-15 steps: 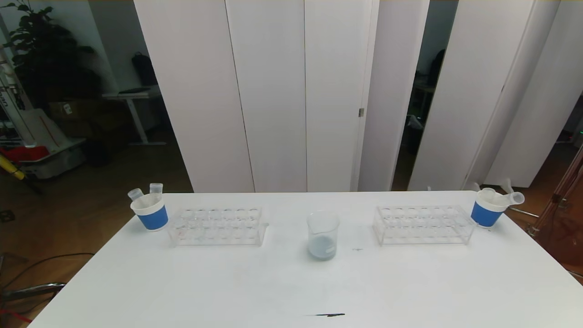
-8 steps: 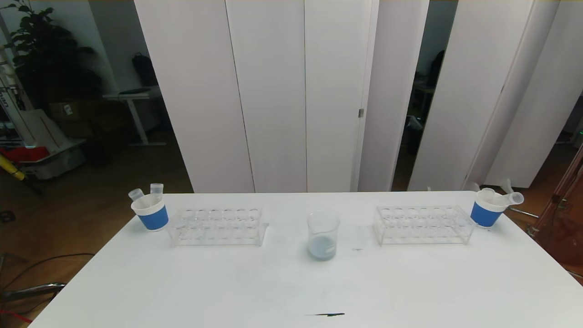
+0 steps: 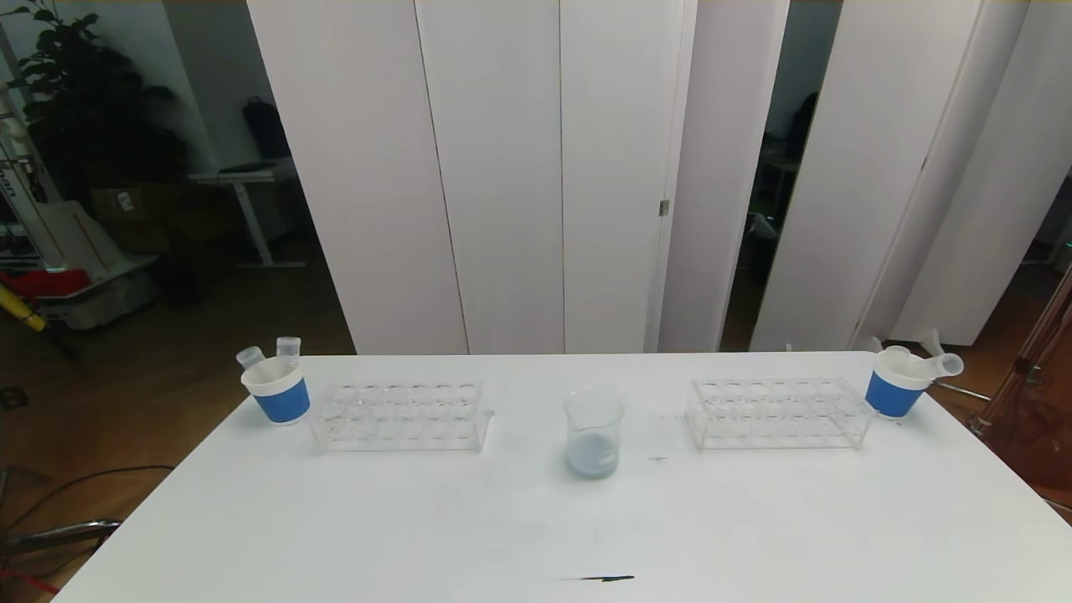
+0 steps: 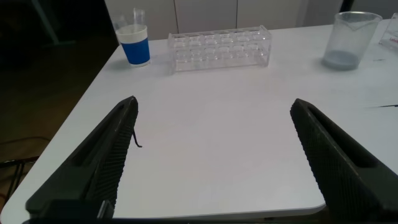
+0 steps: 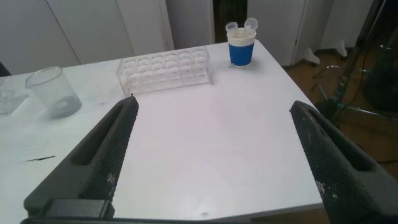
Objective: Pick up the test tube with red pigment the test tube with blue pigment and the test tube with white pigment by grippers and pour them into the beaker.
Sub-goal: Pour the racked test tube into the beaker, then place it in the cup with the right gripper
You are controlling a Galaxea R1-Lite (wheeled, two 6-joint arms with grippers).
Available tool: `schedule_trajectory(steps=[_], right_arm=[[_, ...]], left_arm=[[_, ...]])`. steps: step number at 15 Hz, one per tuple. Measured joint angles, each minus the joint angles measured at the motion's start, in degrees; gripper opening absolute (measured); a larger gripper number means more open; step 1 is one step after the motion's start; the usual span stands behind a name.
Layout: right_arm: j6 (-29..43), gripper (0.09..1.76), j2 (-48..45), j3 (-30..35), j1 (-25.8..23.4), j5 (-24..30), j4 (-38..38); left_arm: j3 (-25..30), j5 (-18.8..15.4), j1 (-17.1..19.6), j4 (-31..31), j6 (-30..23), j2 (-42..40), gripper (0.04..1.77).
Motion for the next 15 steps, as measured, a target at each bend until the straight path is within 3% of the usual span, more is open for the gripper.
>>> schedule_trajectory(steps=[6,8,15], right_arm=[[-4.8,1.75,-7.6,11.5,-0.2,2.6,-1.0],[-6.3,1.75,-8.1,12.8,-0.3,5.9,-0.8],[-6.9,1.75,-8.3,13.4,-0.2,6.3,-1.0]], left_arm=[[0.0,0.0,0.0,0.0,0.0,0.0,1.75],[0.0,0.0,0.0,0.0,0.0,0.0,1.75],[0.0,0.0,0.0,0.0,0.0,0.0,1.75]])
